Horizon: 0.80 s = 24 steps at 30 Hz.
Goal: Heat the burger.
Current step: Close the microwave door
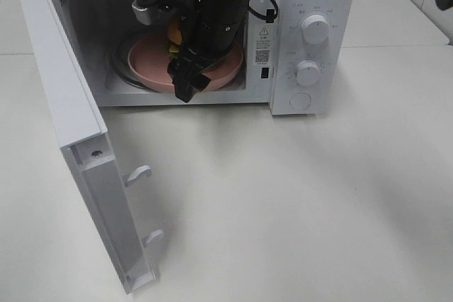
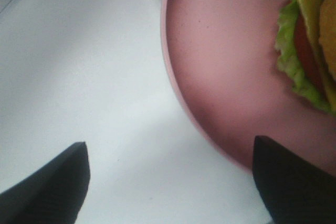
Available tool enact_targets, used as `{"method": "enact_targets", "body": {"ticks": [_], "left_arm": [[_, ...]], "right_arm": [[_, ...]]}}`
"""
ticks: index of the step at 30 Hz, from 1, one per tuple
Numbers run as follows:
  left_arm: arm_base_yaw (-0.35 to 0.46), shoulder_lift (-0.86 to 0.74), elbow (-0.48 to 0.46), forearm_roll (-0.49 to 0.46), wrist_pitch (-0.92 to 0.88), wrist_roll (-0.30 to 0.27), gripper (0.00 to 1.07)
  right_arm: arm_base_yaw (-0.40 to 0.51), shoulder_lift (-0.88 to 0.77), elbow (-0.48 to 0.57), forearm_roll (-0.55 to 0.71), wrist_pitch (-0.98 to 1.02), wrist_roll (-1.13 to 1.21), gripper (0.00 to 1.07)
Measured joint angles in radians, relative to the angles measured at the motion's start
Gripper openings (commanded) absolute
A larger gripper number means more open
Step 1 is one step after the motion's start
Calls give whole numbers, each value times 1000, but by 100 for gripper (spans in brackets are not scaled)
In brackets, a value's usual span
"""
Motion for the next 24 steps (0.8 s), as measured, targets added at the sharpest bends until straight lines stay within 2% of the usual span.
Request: {"method": "enact_targets", "body": {"ticks": [7,13,19,24], "left_arm": [[0,0,0,0,0,0,0],[0,0,0,0,0,0,0],[0,0,0,0,0,0,0],[0,0,0,0,0,0,0]], "right_arm": [[0,-62,-1,97,124,194,76],[0,-80,-1,102,220,304,76],[0,-82,-1,78,295,422,76],[0,-102,11,-3,301,514,76]]}}
